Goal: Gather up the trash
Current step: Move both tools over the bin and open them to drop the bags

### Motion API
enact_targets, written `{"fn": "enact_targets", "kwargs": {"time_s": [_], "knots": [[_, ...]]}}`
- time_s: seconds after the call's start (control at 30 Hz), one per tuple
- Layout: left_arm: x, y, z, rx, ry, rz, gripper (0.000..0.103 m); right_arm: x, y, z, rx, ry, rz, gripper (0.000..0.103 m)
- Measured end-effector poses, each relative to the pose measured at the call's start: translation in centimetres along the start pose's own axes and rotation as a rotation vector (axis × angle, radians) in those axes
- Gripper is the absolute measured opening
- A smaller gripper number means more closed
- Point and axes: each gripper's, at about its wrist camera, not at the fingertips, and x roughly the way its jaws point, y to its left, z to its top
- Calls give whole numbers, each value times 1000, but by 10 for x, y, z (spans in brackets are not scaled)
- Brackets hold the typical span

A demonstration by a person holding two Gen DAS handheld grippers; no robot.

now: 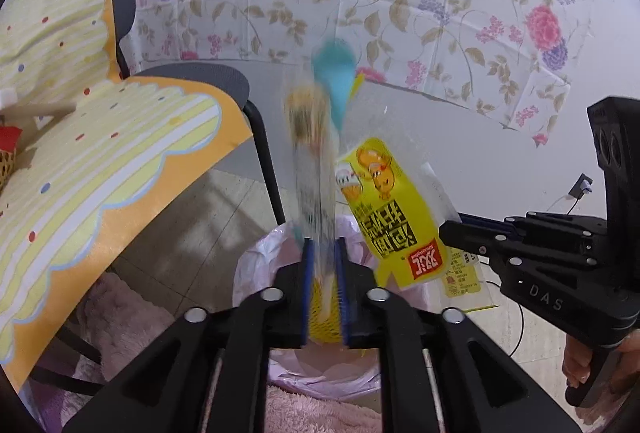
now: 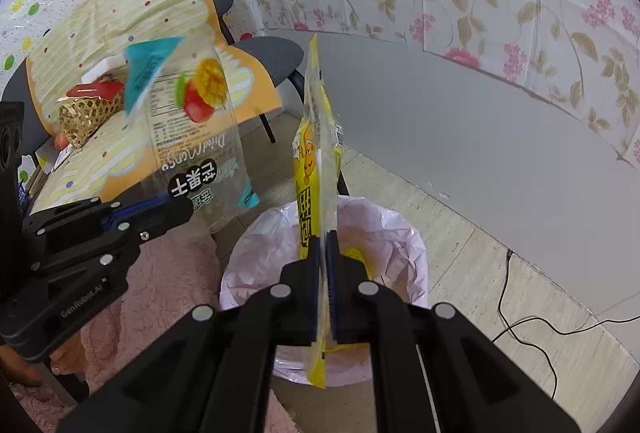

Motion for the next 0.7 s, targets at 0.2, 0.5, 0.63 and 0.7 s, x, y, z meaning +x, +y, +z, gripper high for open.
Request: {"fn": "enact_targets", "kwargs": {"time_s": [0.2,0.5,0.63,0.7], "knots": [[-2,16,-2,-50,-1,30,40,11,-3,-3,7,19,-10,29],[-47,54,-17,-126,-36,154,41,-20,14,20,-18,-78,30,30],[-68,72,-21,-165,-56,188,41,-32,35,35,-66,-119,73,31],[-79,80,-23,-186,-67,205,41,-32,45,42,-93,-120,94,31]]}}
